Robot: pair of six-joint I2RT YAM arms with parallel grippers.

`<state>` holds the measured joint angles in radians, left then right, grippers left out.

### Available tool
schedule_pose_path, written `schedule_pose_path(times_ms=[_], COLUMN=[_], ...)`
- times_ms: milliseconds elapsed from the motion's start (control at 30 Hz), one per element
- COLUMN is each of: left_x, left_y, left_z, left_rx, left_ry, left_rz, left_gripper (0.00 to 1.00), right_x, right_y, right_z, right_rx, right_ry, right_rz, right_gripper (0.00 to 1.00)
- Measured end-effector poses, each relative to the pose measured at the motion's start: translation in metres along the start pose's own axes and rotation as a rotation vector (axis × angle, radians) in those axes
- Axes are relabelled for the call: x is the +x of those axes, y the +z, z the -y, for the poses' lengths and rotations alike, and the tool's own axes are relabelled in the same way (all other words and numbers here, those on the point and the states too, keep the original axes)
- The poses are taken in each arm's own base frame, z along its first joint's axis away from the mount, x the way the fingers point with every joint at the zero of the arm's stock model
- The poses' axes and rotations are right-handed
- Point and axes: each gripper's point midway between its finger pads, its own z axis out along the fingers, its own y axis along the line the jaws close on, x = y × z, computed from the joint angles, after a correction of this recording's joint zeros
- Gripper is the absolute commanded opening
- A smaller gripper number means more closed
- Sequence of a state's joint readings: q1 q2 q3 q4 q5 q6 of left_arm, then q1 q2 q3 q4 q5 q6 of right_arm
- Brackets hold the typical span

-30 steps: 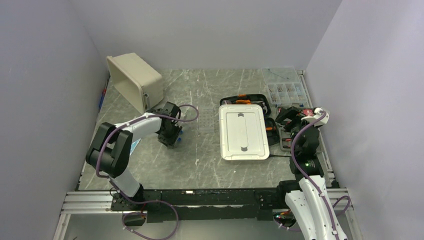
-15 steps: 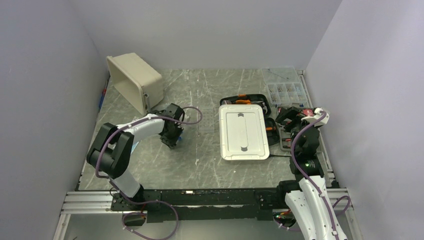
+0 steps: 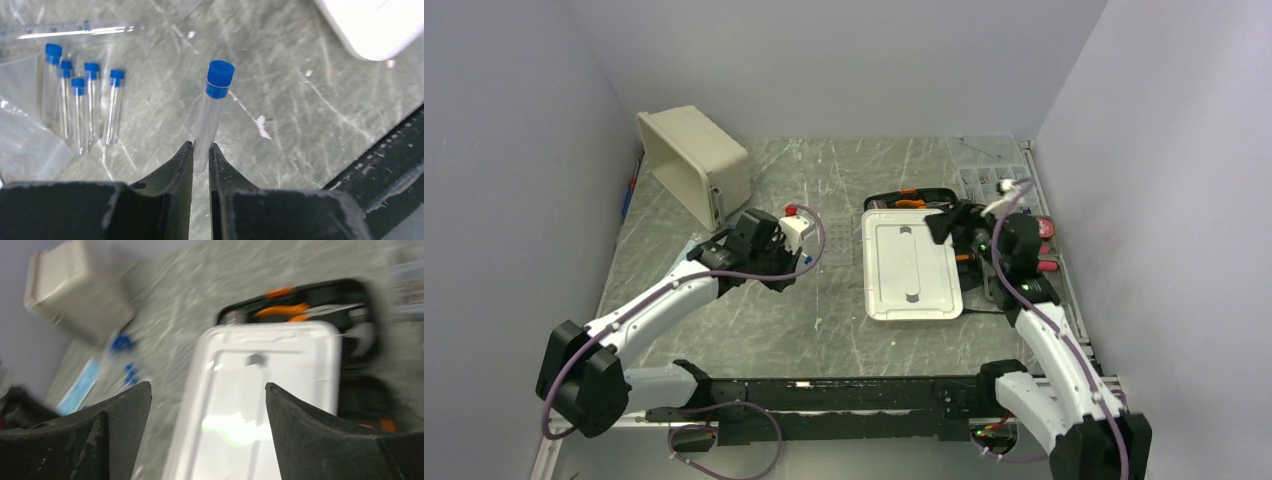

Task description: Organize the chemistry lab equipment

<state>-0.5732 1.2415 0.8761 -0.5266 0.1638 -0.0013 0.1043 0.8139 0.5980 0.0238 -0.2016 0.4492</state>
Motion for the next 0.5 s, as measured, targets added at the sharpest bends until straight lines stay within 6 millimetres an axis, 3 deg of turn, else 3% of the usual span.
schedule_pose_path(times_ms=[233,400,500], left_x=[-0.008,-0.009,-0.009], left_y=[-0.008,-0.008,-0.009], left_z=[0.033,0.045,0.049], left_rx=[0.131,0.182,0.206], left_ry=[0.083,0.101,0.104], left_rz=[0.066,0.075,0.076], left_gripper=[0.1,0.1,0.09], right_x=[0.08,0.141,0.161], right_y=[0.018,0.015,0.011], right_z=[-0.1,-0.149,-0.168], right_rx=[-0.372,-0.524,-0.585], right_ry=[0.118,0.176,0.2], right_rz=[-0.376,-0.587,-0.657], right_gripper=[0.71,0.67,0.65])
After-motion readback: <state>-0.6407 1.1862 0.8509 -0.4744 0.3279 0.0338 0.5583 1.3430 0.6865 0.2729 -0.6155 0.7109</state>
